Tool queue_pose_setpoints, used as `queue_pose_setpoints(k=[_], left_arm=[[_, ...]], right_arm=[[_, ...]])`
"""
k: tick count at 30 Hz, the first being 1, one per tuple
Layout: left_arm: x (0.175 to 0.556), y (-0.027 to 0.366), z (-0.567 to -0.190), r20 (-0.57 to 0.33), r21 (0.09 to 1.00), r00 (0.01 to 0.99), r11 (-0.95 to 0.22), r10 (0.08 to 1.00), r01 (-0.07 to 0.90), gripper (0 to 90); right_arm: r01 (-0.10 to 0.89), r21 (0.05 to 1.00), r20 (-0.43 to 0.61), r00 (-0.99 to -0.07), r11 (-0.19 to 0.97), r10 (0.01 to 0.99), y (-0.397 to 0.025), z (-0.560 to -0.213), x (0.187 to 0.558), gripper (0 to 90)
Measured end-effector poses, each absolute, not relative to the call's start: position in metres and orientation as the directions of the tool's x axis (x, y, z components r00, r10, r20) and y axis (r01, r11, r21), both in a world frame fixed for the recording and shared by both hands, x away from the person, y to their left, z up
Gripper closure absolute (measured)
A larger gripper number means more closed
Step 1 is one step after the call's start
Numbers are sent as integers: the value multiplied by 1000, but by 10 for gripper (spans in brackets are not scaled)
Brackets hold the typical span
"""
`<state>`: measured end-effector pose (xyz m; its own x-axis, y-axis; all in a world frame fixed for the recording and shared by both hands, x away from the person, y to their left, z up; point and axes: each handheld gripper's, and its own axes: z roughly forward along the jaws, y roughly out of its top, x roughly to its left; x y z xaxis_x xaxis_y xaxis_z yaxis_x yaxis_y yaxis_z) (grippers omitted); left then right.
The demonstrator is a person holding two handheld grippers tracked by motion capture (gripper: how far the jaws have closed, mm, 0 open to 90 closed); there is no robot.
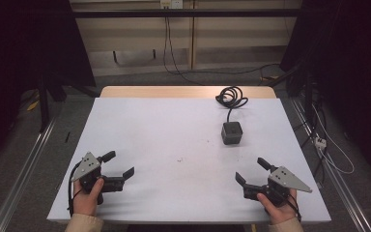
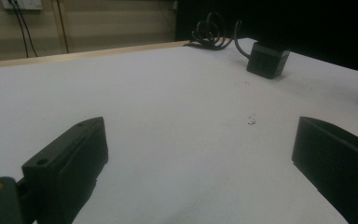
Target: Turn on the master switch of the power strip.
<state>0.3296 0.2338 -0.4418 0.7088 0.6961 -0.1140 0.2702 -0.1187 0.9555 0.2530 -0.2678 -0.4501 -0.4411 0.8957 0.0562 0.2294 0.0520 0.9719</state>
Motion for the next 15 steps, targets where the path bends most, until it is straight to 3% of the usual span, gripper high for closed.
queue_pose_setpoints(k=[15], left_arm=[[330, 236, -441, -112, 957, 705, -114, 700, 265, 33]], right_arm=[[238, 970, 53, -421, 54, 906, -266, -446, 266, 71]])
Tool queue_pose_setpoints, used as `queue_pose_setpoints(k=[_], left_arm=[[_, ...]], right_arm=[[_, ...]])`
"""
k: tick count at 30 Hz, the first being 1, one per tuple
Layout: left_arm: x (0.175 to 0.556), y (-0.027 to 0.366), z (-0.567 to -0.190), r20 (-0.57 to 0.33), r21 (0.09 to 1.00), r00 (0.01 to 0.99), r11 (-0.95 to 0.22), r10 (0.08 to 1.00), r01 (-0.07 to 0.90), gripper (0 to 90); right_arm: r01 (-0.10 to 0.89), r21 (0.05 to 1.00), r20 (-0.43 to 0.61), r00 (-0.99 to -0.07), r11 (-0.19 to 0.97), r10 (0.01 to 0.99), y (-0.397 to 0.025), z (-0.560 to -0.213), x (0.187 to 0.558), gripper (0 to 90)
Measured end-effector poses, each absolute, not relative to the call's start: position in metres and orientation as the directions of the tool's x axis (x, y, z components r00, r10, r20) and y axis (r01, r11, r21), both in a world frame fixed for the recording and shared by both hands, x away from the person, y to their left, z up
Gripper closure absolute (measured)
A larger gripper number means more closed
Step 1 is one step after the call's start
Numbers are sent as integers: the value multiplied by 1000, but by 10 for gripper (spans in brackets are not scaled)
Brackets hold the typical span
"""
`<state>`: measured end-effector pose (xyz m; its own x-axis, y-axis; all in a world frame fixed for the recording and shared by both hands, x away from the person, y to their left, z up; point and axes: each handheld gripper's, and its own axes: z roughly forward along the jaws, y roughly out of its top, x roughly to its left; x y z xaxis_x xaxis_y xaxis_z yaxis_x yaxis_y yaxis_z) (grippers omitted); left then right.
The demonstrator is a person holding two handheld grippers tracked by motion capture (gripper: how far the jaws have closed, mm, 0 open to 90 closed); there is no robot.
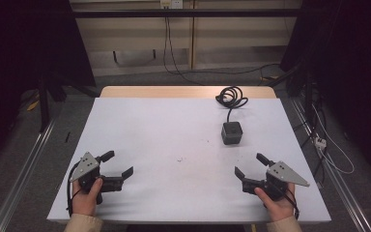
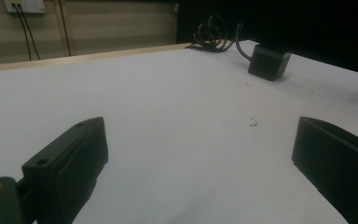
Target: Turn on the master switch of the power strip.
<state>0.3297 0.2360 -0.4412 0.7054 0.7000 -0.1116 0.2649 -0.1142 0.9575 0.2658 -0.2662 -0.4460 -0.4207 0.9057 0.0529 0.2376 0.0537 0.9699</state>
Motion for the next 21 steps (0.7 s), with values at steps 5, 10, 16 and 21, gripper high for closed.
queue_pose_setpoints(k=[5, 10, 16, 21], left_arm=[[330, 236, -441, -111, 958, 708, -115, 697, 264, 33], [329, 237, -441, -111, 959, 706, -111, 700, 261, 33], [329, 238, -441, -112, 958, 707, -113, 699, 263, 33], [328, 238, -441, -116, 959, 704, -107, 701, 263, 33]], right_arm=[[246, 967, 45, -410, 63, 911, -266, -445, 273, 79], [252, 966, 41, -390, 64, 920, -268, -443, 284, 109], [265, 961, 35, -383, 74, 923, -267, -443, 293, 126], [268, 959, 23, -385, 88, 923, -264, -440, 299, 143]])
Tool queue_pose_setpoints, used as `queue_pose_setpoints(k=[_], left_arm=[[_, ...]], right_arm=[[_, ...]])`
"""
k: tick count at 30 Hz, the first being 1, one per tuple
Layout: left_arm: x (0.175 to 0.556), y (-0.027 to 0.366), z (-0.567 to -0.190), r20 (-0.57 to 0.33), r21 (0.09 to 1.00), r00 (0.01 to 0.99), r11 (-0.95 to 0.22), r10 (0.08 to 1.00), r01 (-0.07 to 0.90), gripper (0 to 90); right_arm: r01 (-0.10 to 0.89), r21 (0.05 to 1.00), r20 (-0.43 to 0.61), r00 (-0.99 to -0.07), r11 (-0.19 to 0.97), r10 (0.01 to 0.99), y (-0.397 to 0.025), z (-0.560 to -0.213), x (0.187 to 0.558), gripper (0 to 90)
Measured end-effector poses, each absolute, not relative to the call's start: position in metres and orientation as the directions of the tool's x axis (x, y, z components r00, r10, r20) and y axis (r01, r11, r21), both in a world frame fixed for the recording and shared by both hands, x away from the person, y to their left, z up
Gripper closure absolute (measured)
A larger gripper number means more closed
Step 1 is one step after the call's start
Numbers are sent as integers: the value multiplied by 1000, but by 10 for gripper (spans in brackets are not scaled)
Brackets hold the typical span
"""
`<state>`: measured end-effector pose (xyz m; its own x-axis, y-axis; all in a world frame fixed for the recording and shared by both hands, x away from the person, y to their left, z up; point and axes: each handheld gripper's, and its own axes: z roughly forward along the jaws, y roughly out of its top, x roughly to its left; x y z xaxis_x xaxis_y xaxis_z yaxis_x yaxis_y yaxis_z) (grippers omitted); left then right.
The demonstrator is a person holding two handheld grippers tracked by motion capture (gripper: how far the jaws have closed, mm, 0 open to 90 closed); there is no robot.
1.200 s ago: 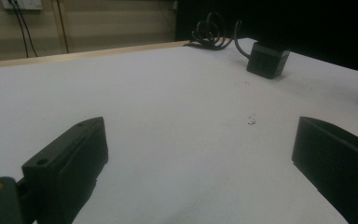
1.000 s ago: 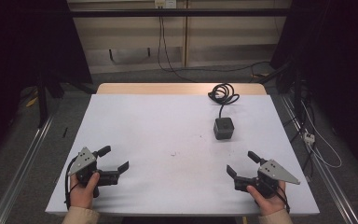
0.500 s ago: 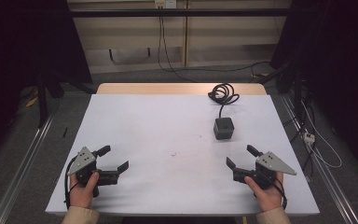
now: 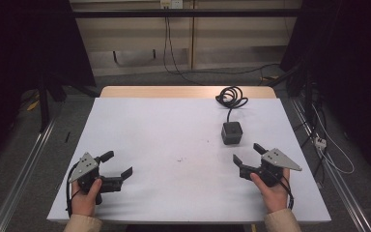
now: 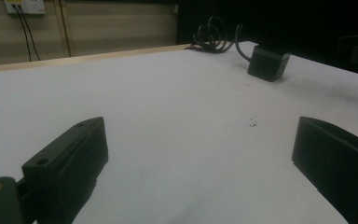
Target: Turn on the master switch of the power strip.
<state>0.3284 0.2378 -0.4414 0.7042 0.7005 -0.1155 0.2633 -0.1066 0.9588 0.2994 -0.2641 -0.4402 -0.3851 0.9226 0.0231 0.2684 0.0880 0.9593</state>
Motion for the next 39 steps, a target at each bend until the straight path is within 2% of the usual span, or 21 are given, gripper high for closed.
queue_pose_setpoints(k=[21, 39], left_arm=[[328, 236, -442, -119, 958, 712, -108, 692, 265, 33], [329, 237, -442, -114, 960, 714, -109, 691, 259, 33]], right_arm=[[308, 946, 26, -368, 95, 930, -262, -434, 326, 258], [318, 945, 45, -351, 74, 935, -262, -428, 339, 290]])
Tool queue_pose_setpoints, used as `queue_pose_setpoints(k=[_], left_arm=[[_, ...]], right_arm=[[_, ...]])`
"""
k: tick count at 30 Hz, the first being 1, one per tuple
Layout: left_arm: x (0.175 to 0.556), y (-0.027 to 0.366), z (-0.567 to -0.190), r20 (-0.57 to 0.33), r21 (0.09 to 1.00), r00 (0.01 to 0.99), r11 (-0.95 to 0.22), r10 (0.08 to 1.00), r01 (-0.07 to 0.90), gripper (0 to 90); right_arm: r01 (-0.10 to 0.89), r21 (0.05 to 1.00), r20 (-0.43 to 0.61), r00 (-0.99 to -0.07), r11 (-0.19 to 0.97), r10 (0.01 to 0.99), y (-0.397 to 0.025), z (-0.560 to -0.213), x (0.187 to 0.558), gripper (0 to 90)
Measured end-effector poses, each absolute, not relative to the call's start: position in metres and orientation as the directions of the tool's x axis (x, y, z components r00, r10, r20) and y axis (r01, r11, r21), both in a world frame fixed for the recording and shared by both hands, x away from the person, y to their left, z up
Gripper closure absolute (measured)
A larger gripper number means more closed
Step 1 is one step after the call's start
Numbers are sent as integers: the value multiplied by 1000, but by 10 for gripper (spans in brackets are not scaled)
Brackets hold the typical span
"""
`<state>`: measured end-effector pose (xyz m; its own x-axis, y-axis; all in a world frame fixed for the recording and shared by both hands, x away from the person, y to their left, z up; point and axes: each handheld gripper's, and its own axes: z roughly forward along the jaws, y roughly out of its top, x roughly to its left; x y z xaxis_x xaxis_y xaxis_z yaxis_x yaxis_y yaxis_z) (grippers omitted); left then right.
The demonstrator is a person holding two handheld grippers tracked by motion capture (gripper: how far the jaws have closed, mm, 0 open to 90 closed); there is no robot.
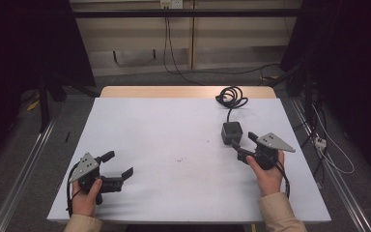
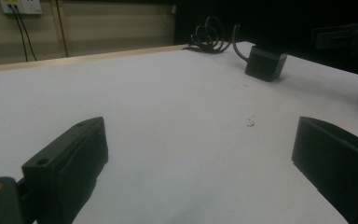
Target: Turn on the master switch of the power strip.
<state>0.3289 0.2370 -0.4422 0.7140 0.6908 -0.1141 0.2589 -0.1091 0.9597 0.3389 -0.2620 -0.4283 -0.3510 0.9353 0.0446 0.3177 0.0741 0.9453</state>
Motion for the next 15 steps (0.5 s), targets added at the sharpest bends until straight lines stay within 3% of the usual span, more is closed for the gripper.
queue_pose_setpoints(k=[15], left_arm=[[329, 237, -442, -116, 960, 713, -108, 691, 260, 33]], right_arm=[[323, 944, 48, -350, 73, 935, -262, -427, 346, 349]])
